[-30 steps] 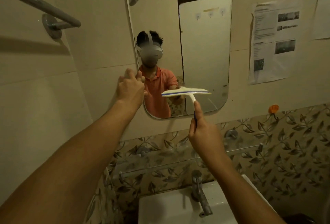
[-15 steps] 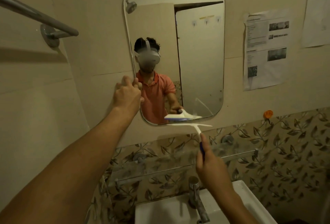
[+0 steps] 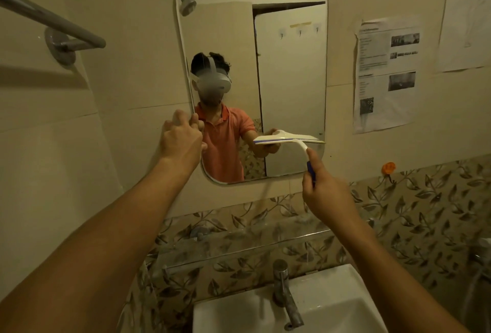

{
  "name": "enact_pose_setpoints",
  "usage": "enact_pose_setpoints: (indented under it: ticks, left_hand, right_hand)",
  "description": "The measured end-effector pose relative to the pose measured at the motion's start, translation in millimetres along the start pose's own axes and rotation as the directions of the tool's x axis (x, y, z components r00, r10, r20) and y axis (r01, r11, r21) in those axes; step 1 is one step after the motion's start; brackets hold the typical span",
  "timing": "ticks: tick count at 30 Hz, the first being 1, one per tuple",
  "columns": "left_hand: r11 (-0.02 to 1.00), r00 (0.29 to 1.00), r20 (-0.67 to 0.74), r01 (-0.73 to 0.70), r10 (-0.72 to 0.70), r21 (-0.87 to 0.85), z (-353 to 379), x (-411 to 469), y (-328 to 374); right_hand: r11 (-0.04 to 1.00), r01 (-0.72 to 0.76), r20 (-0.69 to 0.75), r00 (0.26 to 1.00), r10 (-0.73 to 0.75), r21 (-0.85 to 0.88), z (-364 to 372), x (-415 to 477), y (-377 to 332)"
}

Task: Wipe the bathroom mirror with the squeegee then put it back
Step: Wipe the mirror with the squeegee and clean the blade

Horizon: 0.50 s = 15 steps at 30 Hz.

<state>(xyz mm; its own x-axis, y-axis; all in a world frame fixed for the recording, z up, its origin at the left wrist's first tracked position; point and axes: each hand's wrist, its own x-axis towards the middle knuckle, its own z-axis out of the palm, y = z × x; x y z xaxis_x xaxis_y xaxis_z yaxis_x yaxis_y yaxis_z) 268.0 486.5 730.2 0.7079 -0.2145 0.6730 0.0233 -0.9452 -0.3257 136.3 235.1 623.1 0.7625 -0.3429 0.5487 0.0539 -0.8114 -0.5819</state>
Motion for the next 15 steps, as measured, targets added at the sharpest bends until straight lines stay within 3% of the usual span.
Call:
enact_pose_setpoints:
  ticks: [15]
  left_hand:
    - [0.999, 1.000, 0.016, -0.007, 0.007, -0.051, -0.6, -0.2, 0.2]
  right_hand:
    - [0.984, -0.180, 0.167, 0.969, 0.180, -0.017, 35.8, -55.4, 55.5]
